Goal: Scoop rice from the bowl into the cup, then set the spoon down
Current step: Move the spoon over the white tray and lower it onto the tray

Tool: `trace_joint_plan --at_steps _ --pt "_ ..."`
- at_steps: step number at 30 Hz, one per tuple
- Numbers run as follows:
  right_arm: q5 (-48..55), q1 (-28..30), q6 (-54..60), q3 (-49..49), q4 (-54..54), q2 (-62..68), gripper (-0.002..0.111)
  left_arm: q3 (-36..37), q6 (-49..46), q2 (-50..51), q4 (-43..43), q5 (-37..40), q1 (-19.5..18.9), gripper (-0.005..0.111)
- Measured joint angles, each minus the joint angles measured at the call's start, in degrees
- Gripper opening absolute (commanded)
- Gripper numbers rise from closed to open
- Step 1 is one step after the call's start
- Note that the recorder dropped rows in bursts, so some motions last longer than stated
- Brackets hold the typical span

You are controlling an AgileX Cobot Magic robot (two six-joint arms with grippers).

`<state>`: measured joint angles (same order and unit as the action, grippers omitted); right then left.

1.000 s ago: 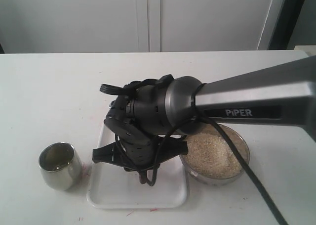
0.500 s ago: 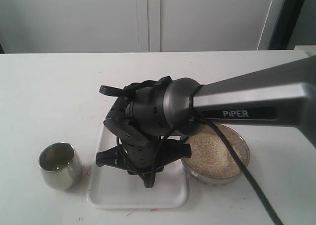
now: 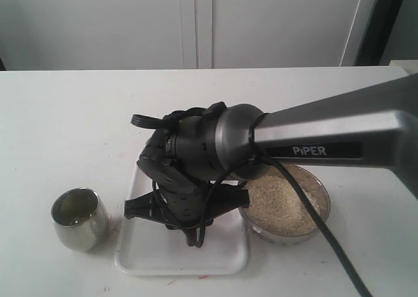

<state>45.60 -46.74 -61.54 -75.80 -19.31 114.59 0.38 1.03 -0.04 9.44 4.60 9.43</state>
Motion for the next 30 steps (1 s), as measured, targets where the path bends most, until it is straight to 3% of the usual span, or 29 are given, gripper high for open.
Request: trace_joint_plan --at_steps 18,26,30 --pt "2.84 0.0 1.52 0.0 1.39 0.0 0.0 0.0 0.0 0.0 0.0 0.0 0.0 0.014" --pt "1.27 0.0 2.53 0.0 1.75 0.0 0.021 0.0 0.0 0.0 0.0 0.0 0.0 0.014" --pt "0.61 0.0 2.53 0.0 1.88 0.0 0.025 0.0 0.0 0.0 0.0 0.0 0.0 0.014"
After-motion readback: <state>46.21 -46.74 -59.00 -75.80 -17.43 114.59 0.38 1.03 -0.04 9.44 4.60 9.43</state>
